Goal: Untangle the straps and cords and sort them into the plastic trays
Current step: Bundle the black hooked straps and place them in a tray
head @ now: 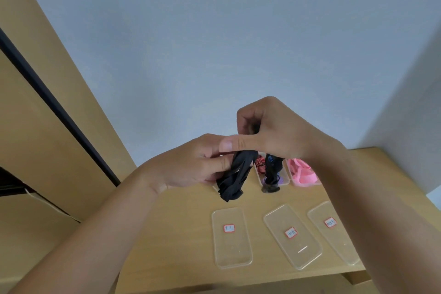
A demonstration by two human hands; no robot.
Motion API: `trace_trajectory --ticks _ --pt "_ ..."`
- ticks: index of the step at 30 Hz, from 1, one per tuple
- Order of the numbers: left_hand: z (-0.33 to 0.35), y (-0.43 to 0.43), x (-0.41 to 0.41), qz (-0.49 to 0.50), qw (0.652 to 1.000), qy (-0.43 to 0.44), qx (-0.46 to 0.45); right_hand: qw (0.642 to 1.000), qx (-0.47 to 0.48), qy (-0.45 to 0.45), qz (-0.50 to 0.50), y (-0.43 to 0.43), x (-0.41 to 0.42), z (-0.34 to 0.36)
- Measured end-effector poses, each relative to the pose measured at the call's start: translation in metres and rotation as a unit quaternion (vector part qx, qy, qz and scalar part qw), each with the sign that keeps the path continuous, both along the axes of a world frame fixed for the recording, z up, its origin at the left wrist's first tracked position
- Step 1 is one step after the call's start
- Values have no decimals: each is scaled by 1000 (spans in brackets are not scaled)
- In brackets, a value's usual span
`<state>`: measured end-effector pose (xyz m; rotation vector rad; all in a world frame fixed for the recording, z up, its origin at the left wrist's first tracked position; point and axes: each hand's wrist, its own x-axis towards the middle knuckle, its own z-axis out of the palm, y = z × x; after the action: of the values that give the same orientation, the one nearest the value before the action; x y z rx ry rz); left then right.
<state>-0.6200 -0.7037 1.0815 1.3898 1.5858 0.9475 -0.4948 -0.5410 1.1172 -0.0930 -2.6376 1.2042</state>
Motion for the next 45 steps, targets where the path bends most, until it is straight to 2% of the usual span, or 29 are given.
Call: trace_trajectory --ticks 3,7,11,13,17,21,26,31,33,35,36,38,40,41,45 --pt "-2 0 1 -24 997 -73 -3 999 -22 32 -5 4 -6 -14" --pt "-11 4 2 -35 988 -149 5 987 -152 54 -14 5 -10 -33" --pt "-22 14 6 7 972 -230 47 956 -274 66 -81 -3 -19 -64" --pt "-29 21 5 53 966 -245 65 931 -342 62 -108 -9 -23 -78" --pt "-41 32 5 120 944 -290 105 846 -520 58 -100 -18 -23 -84" --pt "-44 41 -4 190 912 -325 161 857 -504 0 -109 -17 -25 -95" --pt "-46 47 -4 299 897 -274 178 831 -532 -69 -145 -29 -32 -96" --pt "-61 50 -12 355 879 -222 227 816 -541 -128 -161 -26 -25 -93" --pt "-64 50 -12 368 877 -204 233 840 -499 -136 -166 -28 -21 -86" --pt "-65 51 -9 380 877 -173 239 890 -396 -144 -174 -30 -18 -77" --pt "-66 51 -9 390 876 -152 241 917 -321 -148 -183 -32 -18 -74" --pt "-67 53 -11 414 871 -92 247 959 -98 -168 -204 -35 -16 -69" --pt "-69 53 -16 436 865 -8 248 955 98 -180 -215 -43 -13 -64" --pt "-71 51 -19 434 866 23 248 949 150 -176 -213 -46 -12 -60" --pt "-75 43 -24 366 896 77 241 943 245 -154 -167 -43 -9 -37"
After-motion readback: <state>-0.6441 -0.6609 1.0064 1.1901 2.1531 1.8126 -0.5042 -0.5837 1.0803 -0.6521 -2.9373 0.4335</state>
